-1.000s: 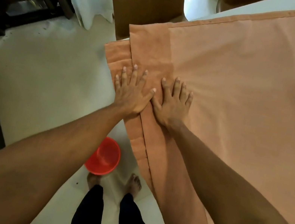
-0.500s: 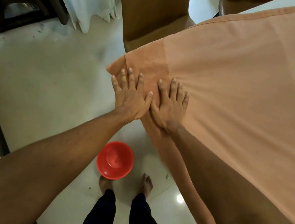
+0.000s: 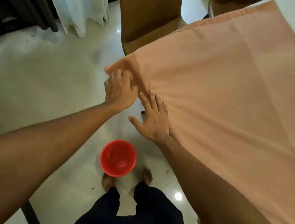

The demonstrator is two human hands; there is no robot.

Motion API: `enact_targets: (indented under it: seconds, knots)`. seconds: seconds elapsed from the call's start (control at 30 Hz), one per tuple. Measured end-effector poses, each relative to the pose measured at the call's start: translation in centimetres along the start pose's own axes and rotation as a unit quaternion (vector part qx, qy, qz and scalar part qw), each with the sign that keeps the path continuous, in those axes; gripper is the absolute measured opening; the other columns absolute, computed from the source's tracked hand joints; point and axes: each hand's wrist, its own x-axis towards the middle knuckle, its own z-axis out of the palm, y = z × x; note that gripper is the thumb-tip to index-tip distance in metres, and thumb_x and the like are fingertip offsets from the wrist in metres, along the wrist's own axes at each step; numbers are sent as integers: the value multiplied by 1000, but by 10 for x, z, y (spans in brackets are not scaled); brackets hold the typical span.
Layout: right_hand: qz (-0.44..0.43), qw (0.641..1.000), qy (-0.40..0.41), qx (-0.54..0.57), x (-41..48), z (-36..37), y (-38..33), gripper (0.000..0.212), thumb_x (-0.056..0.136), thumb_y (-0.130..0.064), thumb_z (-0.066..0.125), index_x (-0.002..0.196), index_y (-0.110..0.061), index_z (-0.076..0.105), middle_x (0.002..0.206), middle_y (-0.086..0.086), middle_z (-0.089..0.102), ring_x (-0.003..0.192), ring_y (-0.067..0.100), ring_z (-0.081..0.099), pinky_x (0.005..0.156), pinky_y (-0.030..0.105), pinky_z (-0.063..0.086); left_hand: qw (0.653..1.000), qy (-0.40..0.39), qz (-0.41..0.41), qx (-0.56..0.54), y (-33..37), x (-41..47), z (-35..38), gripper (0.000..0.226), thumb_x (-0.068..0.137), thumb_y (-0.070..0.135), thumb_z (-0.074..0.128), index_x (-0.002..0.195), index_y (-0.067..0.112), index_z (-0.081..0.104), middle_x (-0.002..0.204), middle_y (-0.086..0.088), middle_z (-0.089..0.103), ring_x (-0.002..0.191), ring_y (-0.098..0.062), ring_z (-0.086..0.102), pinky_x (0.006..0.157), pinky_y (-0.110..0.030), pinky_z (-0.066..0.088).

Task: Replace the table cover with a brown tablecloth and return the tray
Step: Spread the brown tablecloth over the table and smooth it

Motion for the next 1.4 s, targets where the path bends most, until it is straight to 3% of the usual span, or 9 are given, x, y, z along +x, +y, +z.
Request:
enact_targets:
  seconds: [0.1,0.2,0.3,0.47,0.63,0.87,1.1,1.27,1.4]
  knots:
    - [-20,998,56,37,0,-18,18,81,83,-66,45,155,-32,32,160,2,35,139,30,39,106,49,39,996,4,92,19,11,16,2,39,97,32,53,129,11,54,140,-13,48,132,-31,42,106,-47,41]
    - [-4,992,122,29,17,-38,54,66,88,-57,44,147,-26,47,149,2,48,130,28,47,97,47,46,986,-42,160,17,26,33,9,40,97,31,50,134,16,54,147,-11,45,139,-30,35,114,-50,32]
    - [52,993,99,-26,45,-51,90,67,93,-62,39,151,-27,39,158,5,39,143,29,36,112,49,37,977,-103,171,79,43,48,18,53,100,40,45,149,22,38,162,-10,27,151,-34,15,121,-54,12]
    - [101,995,2,-25,71,-45,102,76,94,-76,20,160,-41,4,170,3,-6,155,29,-8,123,55,-6,965,-186,114,145,45,66,45,68,102,57,22,159,26,3,167,-9,-7,153,-33,-9,121,-50,-7]
    - [87,996,25,-22,75,-38,84,81,91,-81,18,160,-41,0,169,4,-12,155,31,-14,122,56,-9,967,-159,105,167,21,68,47,68,102,57,12,159,24,-8,166,-6,-14,152,-28,-15,121,-51,-9]
    - [73,997,3,-23,80,-35,63,82,92,-80,16,160,-38,-3,169,5,-15,154,31,-18,121,56,-13,973,-151,94,150,1,71,35,68,103,56,19,160,24,0,167,-6,-8,153,-30,-10,121,-52,-1]
    - [-24,999,47,13,117,-49,44,59,102,-61,30,152,-30,31,165,6,21,152,31,18,122,55,8,992,13,-54,-112,-30,78,33,52,104,42,39,148,16,38,151,-11,43,137,-29,41,109,-48,38]
    - [-1,999,49,-18,145,-38,32,64,100,-66,22,156,-33,25,168,3,15,155,31,8,124,56,-1,919,-35,-314,-236,-70,100,46,47,99,40,46,138,14,51,140,-8,54,125,-28,53,100,-40,44]
    - [4,997,64,-48,143,-29,34,67,99,-69,23,156,-34,24,168,4,14,155,31,8,123,58,0,767,-86,-469,-428,-89,102,66,48,90,43,51,126,13,57,128,-5,58,115,-27,52,89,-41,41]
